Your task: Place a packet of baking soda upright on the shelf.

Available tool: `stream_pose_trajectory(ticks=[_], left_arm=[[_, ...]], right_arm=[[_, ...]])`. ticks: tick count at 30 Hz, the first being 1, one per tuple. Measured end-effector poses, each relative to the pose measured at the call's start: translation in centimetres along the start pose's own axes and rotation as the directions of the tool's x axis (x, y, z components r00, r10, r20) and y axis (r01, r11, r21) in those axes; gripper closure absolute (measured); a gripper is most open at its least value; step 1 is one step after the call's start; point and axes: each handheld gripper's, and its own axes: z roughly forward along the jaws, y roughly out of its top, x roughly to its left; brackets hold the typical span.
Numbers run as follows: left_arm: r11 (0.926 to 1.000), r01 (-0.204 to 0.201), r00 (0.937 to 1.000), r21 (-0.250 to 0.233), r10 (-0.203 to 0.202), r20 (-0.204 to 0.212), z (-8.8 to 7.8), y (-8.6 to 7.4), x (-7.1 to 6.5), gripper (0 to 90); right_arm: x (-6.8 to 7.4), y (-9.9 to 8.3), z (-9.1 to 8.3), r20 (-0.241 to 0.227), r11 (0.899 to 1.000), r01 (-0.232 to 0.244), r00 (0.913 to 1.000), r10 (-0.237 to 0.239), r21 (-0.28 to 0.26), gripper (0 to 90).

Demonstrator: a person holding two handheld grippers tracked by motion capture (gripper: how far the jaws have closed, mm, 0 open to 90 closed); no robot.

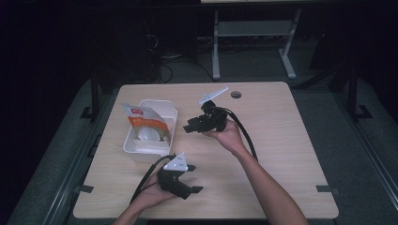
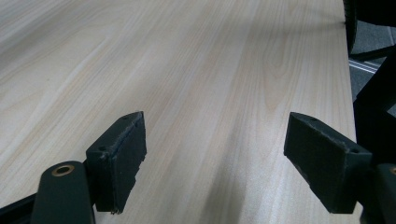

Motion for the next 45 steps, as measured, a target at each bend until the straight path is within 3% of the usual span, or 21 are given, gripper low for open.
stream_pose_trajectory(ticks=[45], left_arm=[[0.9998, 0.02, 0.9998, -0.003, -0.02, 0.0, 0.1, 0.0, 0.2, 20.4]], right_arm=[[-1.4, -5.6, -8.6, 0.088, 0.995, -0.084, 0.9922, 0.088, -0.053, 50.0]])
